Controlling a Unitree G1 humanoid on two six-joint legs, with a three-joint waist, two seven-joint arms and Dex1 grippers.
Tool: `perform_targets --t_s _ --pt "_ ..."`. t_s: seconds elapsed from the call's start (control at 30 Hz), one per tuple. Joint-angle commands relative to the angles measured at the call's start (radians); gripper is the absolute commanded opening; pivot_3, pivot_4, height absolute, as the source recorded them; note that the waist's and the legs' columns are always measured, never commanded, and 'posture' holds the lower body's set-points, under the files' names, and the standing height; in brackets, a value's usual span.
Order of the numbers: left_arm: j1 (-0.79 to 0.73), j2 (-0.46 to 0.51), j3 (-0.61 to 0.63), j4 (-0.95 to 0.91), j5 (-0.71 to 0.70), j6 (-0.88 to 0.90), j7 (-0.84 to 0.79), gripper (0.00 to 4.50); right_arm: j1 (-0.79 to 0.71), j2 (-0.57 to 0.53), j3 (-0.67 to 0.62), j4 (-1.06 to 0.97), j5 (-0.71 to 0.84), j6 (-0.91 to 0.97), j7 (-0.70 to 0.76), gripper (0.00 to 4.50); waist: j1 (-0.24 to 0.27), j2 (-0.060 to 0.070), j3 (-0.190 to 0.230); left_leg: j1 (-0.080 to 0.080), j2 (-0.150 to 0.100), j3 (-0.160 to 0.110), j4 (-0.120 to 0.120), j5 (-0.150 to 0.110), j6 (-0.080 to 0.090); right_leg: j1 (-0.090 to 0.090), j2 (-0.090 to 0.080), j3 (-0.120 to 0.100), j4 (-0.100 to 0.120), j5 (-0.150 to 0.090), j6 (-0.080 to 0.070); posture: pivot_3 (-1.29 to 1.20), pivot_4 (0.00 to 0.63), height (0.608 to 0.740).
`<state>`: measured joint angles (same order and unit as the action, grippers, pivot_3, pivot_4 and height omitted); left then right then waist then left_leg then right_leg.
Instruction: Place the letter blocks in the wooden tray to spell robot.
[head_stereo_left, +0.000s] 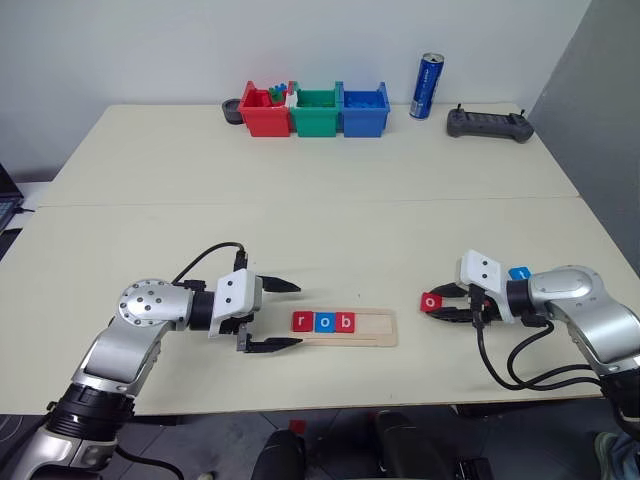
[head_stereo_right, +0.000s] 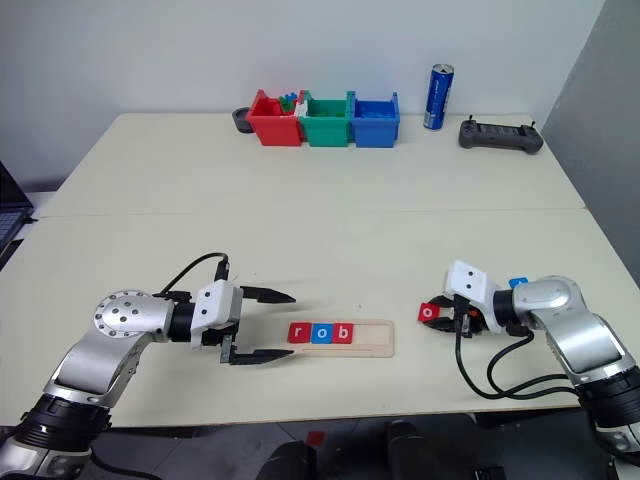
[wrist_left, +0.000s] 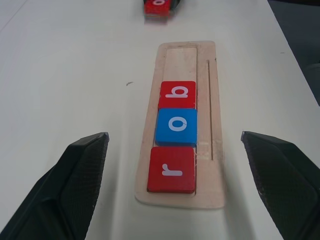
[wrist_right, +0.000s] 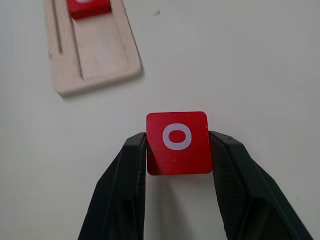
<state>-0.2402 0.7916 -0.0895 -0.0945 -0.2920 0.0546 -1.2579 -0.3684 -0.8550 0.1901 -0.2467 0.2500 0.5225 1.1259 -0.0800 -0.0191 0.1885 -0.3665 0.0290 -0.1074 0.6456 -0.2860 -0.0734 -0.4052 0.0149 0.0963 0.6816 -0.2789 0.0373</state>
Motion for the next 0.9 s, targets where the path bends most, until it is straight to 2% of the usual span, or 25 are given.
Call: perform_targets --t_s 0.03,0.2,0.4,0.9 --pt "0.002 0.018 0.031 -0.034 -0.004 -0.014 0.006 4.5 -0.039 0.015 0.044 -0.158 0.015 0.081 -0.016 1.45 0.0 0.0 0.0 0.0 0.0 0.0 0.0 0.0 0.0 0.0 0.0 0.0 0.0 0.0 0.0 0.0 0.15 0.74" --pt "-0.004 0.013 0.028 -0.026 -0.001 -0.018 0.011 4.5 -0.078 0.076 0.15 -0.216 -0.026 0.165 -0.072 1.45 0.003 0.0 0.0 0.0 0.0 0.0 0.0 0.0 0.0 0.0 0.0 0.0 0.0 0.0 0.0 0.0 0.15 0.74" --pt "-0.008 0.006 0.023 -0.013 0.002 -0.031 0.009 4.5 -0.12 0.134 0.25 -0.189 -0.083 0.184 -0.105 1.45 0.007 0.0 0.0 0.0 0.0 0.0 0.0 0.0 0.0 0.0 0.0 -0.001 0.0 0.0 0.0 0.0 0.15 0.74" --pt "-0.001 -0.002 0.018 -0.016 0.008 -0.043 0.019 4.5 -0.144 0.189 0.286 -0.131 -0.129 0.191 -0.124 1.45 0.008 0.0 0.0 0.0 0.0 -0.001 0.0 0.0 0.0 0.0 0.0 -0.001 0.0 0.0 0.0 0.0 0.15 0.74"
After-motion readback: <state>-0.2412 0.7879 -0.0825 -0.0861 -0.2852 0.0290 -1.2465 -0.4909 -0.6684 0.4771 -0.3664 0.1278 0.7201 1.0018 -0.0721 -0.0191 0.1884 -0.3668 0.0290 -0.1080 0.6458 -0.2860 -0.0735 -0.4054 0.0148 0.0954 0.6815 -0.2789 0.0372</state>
